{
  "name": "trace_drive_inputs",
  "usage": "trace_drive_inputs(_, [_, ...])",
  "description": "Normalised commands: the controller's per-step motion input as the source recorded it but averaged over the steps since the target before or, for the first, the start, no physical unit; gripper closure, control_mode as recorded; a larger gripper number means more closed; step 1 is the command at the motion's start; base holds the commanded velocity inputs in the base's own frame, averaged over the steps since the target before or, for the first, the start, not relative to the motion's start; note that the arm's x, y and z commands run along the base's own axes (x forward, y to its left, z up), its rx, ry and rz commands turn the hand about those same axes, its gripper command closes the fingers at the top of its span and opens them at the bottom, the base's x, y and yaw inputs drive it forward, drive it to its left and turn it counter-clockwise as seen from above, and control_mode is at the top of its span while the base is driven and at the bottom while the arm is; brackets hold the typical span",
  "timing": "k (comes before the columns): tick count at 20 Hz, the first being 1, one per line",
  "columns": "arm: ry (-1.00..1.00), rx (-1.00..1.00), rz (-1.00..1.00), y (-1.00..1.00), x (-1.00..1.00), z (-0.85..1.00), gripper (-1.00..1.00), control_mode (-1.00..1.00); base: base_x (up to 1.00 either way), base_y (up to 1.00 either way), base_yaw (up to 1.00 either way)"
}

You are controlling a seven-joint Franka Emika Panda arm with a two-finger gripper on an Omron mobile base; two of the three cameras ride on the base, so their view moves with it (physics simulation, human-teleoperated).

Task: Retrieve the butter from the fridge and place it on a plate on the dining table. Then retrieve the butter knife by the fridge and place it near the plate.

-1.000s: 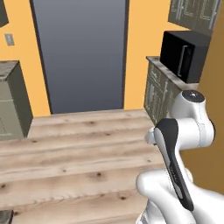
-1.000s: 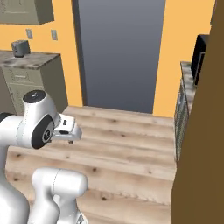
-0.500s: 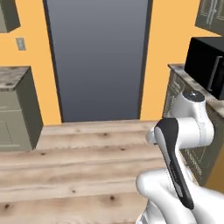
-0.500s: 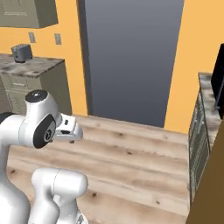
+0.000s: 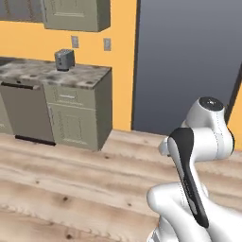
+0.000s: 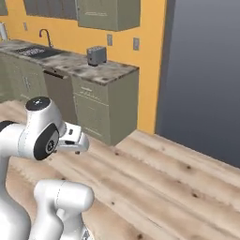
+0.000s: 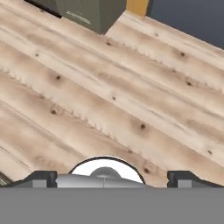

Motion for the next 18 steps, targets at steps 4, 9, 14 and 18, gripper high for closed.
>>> trace_drive_inputs(4, [0.00, 0.00, 0.00, 0.00, 0.00, 0.00, -1.00, 1.00, 0.95, 0.01, 0.69])
trace_drive_inputs(9, [0.00, 0.00, 0.00, 0.00, 0.00, 0.00, -1.00, 1.00, 0.95, -0.07, 0.75])
trace_drive_inputs(14, [0.00, 0.00, 0.00, 0.00, 0.00, 0.00, -1.00, 1.00, 0.95, -0.32, 0.83])
trace_drive_inputs(18, [0.00, 0.00, 0.00, 0.00, 0.00, 0.00, -1.00, 1.00, 0.86, -0.54, 0.79])
